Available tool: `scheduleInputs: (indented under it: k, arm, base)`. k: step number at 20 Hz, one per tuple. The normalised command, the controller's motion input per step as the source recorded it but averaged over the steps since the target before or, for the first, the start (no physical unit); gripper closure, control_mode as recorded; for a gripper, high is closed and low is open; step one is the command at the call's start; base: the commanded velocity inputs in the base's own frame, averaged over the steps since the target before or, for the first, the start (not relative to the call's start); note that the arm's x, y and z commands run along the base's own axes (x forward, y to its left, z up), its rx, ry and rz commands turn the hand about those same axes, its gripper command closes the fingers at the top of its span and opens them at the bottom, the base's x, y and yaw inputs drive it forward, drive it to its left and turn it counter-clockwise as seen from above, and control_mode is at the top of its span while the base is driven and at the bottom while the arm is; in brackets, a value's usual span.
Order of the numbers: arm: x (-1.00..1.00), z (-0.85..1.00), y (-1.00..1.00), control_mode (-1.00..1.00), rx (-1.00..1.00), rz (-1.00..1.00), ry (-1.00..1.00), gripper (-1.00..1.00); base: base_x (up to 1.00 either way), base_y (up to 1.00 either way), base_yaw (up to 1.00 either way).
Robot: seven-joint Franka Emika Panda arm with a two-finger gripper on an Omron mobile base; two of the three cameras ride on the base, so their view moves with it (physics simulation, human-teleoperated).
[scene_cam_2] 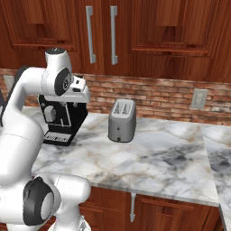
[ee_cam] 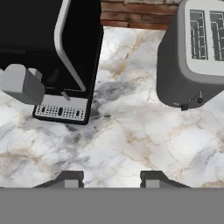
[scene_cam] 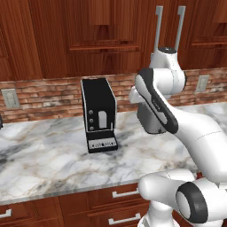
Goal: Move the bowls from the cabinet to the plates on the dining table.
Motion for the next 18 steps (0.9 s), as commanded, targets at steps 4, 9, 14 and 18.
scheduleInputs:
  k: [4,9,14,18]
  arm:
    - [-0.08,0.00,0.00,-1.00,0.00,0.00,-0.01,-1.00]
    - [-0.25,0.00,0.00,-1.00,0.00,0.00,-0.07,-1.00]
    - [-0.39,0.09,0.00,-1.00,0.00,0.00,-0.12,-1.00]
    - [-0.39,0.16,0.00,-1.00,0.00,0.00,-0.13,-1.00]
  base:
    - [0.00,0.00,0.00]
    - [0.00,0.00,0.00]
    - [0.00,0.00,0.00]
    - [0.00,0.00,0.00]
